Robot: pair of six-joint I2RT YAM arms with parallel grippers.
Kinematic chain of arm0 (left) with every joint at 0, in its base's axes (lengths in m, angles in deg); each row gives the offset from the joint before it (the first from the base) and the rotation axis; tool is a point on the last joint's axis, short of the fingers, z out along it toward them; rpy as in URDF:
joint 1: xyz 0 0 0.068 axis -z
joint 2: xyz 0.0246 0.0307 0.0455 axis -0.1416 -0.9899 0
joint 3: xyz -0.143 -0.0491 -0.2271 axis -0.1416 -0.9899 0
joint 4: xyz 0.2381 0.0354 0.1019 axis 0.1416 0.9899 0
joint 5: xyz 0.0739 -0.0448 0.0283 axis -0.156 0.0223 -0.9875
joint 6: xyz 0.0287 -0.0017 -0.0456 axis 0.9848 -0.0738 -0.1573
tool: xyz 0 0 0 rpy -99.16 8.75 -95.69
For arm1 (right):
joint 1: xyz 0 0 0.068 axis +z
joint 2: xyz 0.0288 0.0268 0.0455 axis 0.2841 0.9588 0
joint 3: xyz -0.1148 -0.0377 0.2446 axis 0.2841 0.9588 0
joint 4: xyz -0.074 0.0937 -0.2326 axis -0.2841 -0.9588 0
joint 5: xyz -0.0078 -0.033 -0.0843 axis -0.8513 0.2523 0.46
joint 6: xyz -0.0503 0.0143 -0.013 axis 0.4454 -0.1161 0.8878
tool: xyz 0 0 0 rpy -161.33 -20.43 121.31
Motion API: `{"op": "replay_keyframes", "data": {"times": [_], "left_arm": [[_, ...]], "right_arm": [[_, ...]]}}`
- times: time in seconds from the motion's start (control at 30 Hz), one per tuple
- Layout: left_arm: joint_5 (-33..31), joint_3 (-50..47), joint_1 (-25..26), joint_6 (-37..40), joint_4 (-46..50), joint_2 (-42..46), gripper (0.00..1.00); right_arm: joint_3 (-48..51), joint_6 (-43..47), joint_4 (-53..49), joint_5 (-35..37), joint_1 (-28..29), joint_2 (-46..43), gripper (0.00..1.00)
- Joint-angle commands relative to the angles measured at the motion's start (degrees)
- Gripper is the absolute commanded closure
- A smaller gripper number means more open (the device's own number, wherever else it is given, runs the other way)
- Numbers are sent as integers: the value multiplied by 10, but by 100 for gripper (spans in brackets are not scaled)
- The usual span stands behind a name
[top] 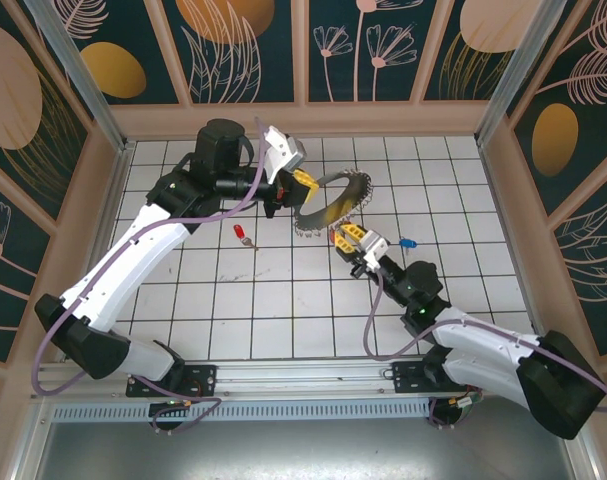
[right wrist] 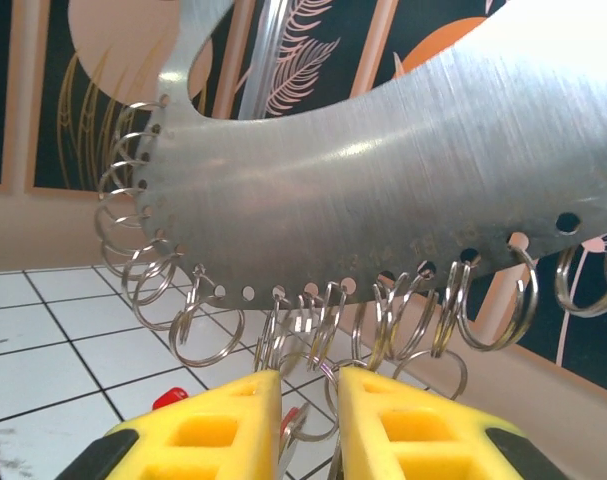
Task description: Put the keys on the keyring
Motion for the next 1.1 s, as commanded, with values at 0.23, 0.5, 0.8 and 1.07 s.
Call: {"op": "replay_keyframes", "data": {"times": [0.23, 0.5, 0.8, 1.07], "left_arm": [[30, 2, 2, 43, -9, -22, 100], [22, 5, 2, 40, -1, -24, 100], [8, 14, 2, 35, 9, -24, 100], [9, 13, 2, 33, 11, -22, 100]], "right_arm": [[12, 4, -69, -52, -3, -55, 81], [-12, 8, -61, -33, -2, -28, 83], [-38, 27, -57, -28, -1, -6, 81], [-43, 30, -66, -7, 5, 2, 79]]}}
